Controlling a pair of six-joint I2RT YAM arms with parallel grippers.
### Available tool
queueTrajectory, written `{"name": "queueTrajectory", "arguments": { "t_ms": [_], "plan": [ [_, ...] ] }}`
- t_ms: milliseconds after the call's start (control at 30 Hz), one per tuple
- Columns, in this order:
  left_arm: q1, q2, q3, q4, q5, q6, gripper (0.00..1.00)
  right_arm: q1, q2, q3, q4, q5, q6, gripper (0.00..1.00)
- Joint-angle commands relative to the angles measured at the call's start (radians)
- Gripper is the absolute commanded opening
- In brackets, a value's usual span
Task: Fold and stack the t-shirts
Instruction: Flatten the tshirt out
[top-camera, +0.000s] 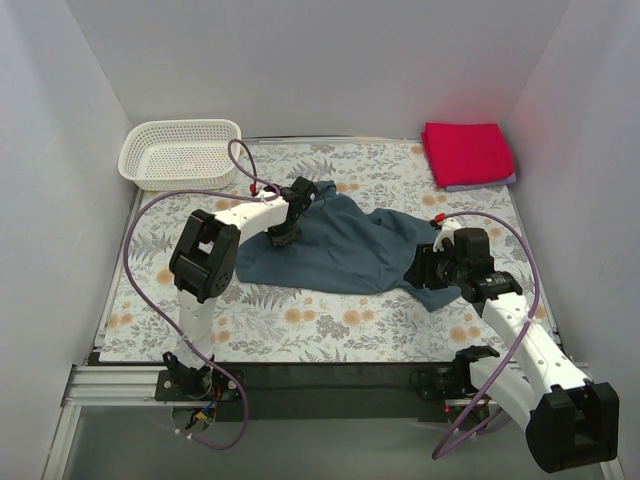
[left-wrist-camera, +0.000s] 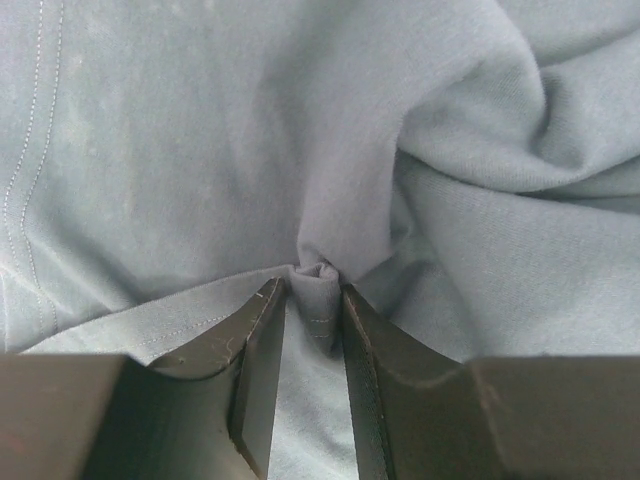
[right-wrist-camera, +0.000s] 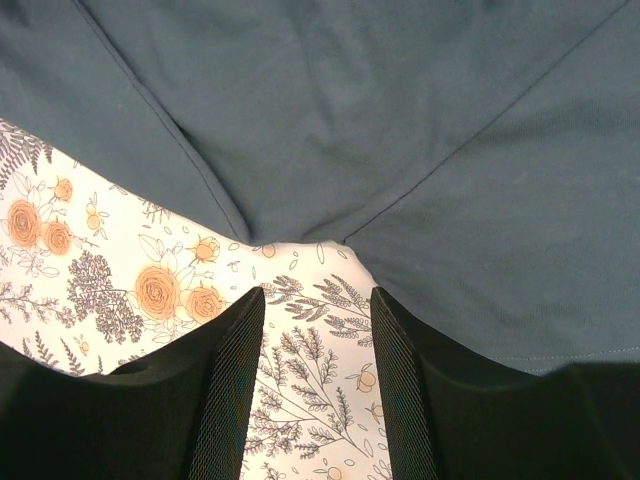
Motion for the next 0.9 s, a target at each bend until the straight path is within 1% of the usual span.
{"name": "queueTrajectory", "arguments": {
  "t_ms": [0, 300, 533, 667, 867],
  "plan": [
    [-0.007, -0.073, -0.013, -0.027, -0.045, -0.023, 0.28, 0.005, -0.013, -0.006, 0.029, -0.007, -0.011, 0.45],
    [-0.007, -0.119, -0.030, -0.044, -0.045, -0.024, 0.27, 0.007, -0.021, -0.008, 0.028, -0.004, -0.009, 0.46],
    [-0.009, -0.165, -0.071, -0.031, -0.034, -0.026, 0.26, 0.007, -0.022, -0.006, 0.029, -0.002, -0.009, 0.45],
    [-0.009, -0.168, -0.093, -0.025, -0.026, -0.026, 0.26, 0.007, -0.021, -0.008, 0.029, -0.003, -0.011, 0.46],
    [-0.009, -0.173, -0.129, -0.010, -0.019, -0.032, 0.22, 0.005, -0.022, -0.009, 0.029, -0.004, -0.011, 0.46]
  ]
}}
